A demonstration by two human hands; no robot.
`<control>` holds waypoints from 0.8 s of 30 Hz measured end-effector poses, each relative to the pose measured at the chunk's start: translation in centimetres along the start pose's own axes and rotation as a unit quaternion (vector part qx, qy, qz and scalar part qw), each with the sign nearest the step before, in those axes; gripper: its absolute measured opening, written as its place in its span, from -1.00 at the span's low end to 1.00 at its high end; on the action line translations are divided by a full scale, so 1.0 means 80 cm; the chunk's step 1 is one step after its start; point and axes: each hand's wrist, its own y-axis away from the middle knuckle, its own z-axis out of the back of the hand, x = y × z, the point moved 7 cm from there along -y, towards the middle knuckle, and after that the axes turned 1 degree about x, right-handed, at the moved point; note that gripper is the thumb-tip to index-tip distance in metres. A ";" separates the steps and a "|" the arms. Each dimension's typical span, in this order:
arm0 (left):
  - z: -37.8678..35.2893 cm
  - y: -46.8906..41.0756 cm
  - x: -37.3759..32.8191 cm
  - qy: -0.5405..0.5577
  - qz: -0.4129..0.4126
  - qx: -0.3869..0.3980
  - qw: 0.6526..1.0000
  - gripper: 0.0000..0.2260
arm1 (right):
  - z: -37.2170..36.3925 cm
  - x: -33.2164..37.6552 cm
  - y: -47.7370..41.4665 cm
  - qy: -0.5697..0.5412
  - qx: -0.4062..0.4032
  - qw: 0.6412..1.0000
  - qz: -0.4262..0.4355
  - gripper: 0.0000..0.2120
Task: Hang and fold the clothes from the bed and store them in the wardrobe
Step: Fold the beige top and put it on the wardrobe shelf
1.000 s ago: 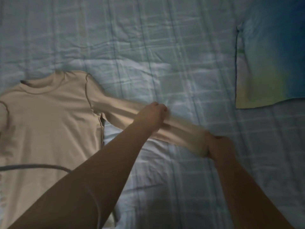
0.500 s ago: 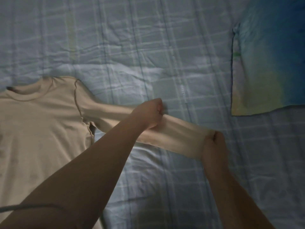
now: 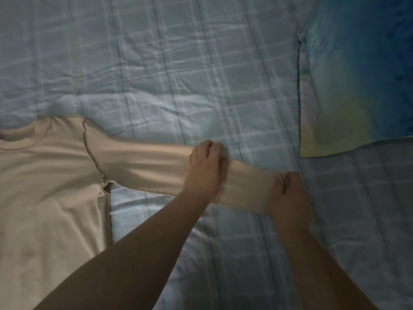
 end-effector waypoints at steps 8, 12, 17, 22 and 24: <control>-0.012 0.064 -0.013 -0.091 -0.060 0.016 0.994 -0.45 | -0.006 0.001 0.005 -0.007 0.010 1.000 0.003 -0.84; -0.050 0.069 -0.005 -0.133 -0.067 0.093 0.984 -0.44 | -0.007 -0.001 0.003 0.007 0.011 1.000 -0.016 -0.84; -0.045 0.066 -0.003 -0.098 -0.083 0.076 0.989 -0.43 | 0.000 0.013 0.008 -0.045 0.014 0.999 -0.027 -0.83; 0.053 0.082 -0.006 0.327 0.042 0.029 0.944 -0.67 | 0.003 0.097 0.068 -0.257 0.066 0.964 0.024 -0.84; 0.063 0.098 0.008 0.564 0.220 0.091 0.791 -0.63 | -0.015 0.143 0.104 -0.332 0.138 0.932 0.049 -0.86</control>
